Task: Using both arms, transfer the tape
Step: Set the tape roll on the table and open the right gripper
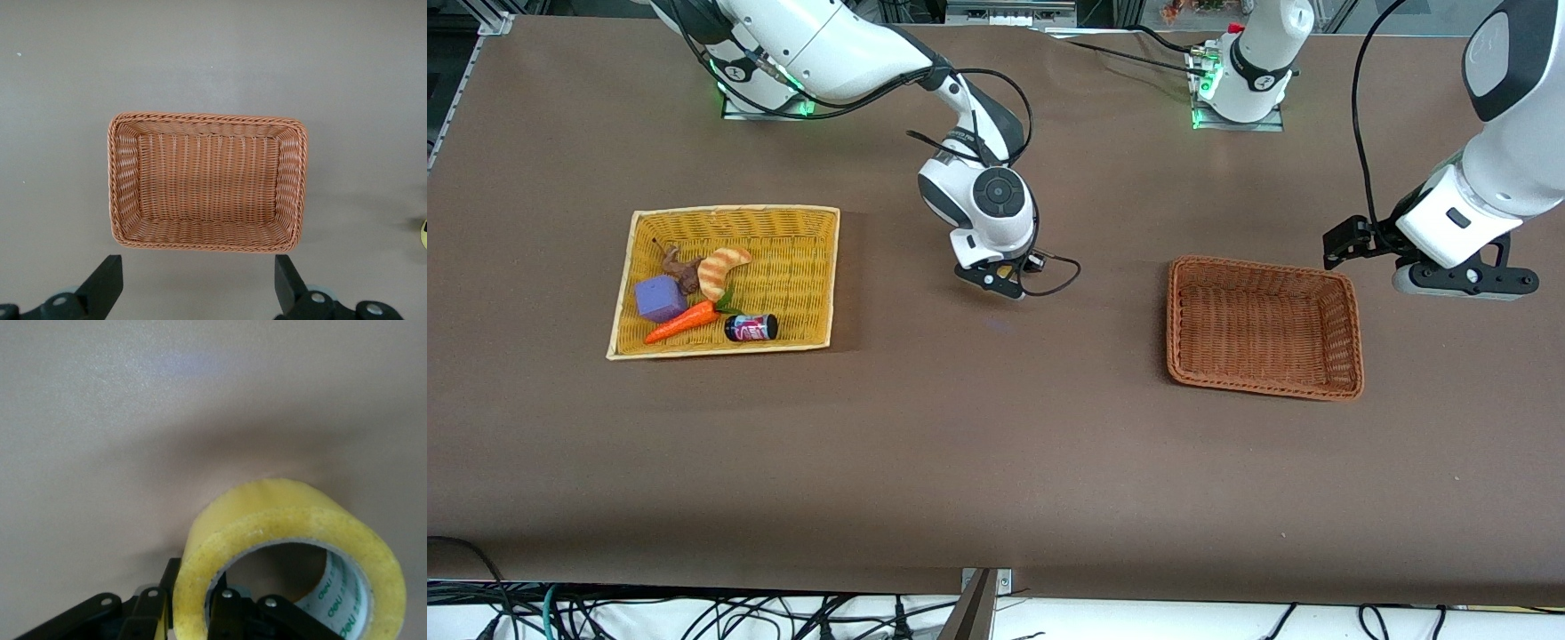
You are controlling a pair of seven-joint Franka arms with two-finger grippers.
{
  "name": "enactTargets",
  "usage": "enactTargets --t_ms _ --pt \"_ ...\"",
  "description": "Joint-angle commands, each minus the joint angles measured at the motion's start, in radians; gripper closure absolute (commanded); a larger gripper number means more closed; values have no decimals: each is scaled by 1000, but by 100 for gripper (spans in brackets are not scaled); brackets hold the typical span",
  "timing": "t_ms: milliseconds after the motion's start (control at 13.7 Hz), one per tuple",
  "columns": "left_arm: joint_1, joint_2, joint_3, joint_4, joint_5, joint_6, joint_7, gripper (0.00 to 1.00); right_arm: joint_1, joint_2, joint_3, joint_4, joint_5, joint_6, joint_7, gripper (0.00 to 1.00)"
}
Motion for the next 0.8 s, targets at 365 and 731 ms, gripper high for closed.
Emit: enactTargets --t_ms 365,731 --pt "-1 10 -2 12 0 -73 19 0 15 -36 0 57 -96 -71 -1 0" --pt "-11 20 -37 23 -6 -80 -1 0 -11 -105 13 324 -96 -457 -187 0"
